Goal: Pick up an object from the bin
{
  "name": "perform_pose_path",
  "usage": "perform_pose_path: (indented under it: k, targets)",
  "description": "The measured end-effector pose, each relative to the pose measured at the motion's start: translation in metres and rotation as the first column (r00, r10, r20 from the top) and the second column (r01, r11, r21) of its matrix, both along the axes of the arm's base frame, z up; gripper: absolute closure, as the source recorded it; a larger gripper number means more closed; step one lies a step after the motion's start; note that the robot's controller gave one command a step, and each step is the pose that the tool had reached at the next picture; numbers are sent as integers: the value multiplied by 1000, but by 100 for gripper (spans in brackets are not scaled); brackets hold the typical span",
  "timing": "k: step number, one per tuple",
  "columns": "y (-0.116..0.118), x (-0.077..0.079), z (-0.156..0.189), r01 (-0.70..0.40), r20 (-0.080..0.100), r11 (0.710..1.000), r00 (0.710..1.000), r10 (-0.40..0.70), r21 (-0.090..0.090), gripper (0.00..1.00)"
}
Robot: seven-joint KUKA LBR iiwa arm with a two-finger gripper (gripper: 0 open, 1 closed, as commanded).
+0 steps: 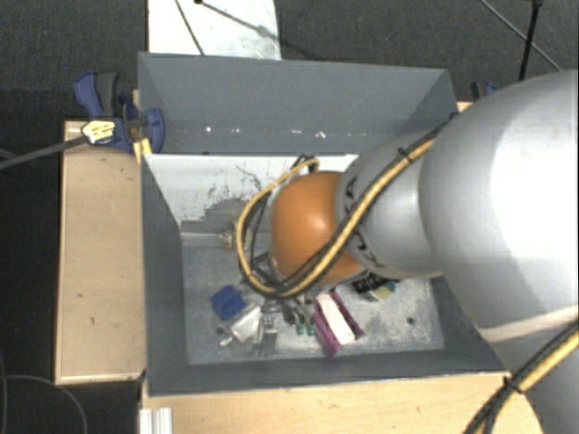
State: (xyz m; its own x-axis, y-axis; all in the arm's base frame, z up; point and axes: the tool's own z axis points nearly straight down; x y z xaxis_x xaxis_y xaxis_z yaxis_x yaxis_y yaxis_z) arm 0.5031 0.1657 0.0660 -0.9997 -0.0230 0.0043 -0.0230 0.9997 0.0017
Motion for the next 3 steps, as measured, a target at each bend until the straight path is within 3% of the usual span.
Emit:
perform_pose_path:
  k: [1,2,3]
  targets:
    - [-3,2,4,9,5,1000,1000,-9,-1,100]
    - [-1,38,180,29,16,1000,999,-29,3,100]
    - [-14,31,173,-184,4,983,983,184,-2,100]
